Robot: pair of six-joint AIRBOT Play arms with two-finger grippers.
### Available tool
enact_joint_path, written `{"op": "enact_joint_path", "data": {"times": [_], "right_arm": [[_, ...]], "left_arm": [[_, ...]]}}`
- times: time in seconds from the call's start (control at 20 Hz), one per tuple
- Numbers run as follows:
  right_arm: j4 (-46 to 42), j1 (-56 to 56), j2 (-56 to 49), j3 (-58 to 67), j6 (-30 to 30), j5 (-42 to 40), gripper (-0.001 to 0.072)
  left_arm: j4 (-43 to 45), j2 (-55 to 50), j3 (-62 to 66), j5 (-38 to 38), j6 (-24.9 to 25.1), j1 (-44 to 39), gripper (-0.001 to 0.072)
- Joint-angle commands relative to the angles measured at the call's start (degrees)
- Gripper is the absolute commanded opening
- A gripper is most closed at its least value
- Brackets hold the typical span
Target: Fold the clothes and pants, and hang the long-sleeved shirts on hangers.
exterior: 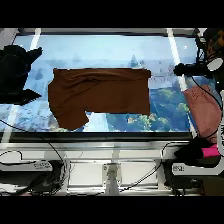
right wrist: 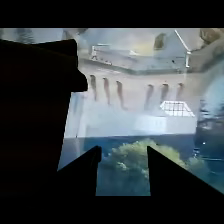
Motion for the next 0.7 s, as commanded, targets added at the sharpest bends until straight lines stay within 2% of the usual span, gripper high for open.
{"op": "enact_joint_path", "data": {"times": [0.0, 0.35, 0.65], "right_arm": [[0.0, -0.3, 0.0, 0.0, -0.1, 2.2, 0.0342], [0.2, -0.2, -0.4, -0.2, -0.1, 13.2, 0.0342], [0.1, -0.2, -0.8, -0.9, -0.1, 14.4, 0.0341]], "left_arm": [[0.5, -1.5, -0.3, -0.9, -1.3, 0.0, 0.0640], [0.5, -1.7, -0.3, -1.6, -1.2, 0.0, 0.0640], [0.6, -1.7, -0.3, -1.6, -1.2, 0.0, 0.0641]]}}
